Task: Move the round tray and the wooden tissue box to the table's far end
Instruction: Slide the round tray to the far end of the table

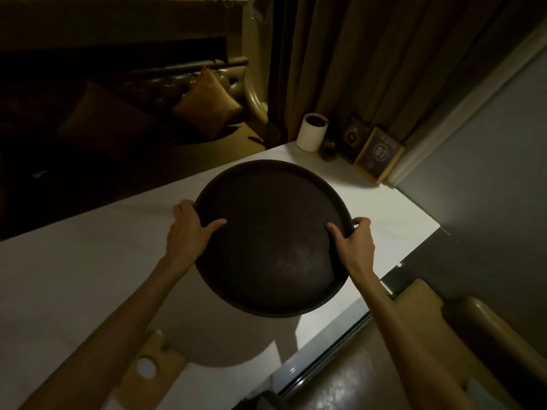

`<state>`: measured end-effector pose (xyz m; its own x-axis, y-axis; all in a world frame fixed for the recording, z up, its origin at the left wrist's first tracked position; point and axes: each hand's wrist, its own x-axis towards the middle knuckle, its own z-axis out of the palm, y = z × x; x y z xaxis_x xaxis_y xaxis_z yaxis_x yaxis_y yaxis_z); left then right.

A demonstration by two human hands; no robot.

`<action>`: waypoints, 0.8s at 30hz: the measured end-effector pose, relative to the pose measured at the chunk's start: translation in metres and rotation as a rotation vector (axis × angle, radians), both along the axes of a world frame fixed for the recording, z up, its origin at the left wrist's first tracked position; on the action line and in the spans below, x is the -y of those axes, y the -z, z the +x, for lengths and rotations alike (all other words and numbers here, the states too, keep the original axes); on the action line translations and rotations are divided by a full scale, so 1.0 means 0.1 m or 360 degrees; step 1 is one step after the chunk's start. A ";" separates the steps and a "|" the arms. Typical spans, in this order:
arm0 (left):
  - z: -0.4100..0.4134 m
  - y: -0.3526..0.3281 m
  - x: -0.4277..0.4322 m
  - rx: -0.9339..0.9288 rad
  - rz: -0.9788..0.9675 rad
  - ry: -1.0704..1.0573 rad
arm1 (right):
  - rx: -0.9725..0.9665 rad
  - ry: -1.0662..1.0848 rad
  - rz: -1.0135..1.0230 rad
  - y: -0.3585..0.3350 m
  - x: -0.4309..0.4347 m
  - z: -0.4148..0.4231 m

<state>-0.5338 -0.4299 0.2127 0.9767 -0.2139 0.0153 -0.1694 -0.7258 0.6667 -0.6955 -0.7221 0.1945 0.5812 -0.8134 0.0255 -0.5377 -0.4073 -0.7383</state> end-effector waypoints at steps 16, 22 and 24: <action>0.35 0.01 0.42 -0.0052 -0.0013 0.0119 | -0.0029 0.0060 0.0007 0.07 0.43 0.23; 0.46 0.48 0.89 -0.0203 0.0020 0.0228 | -0.0089 0.0213 0.0041 0.56 0.72 0.11; 0.46 0.64 1.13 -0.0261 0.0095 0.0243 | -0.0131 0.0244 0.0068 0.71 0.89 0.05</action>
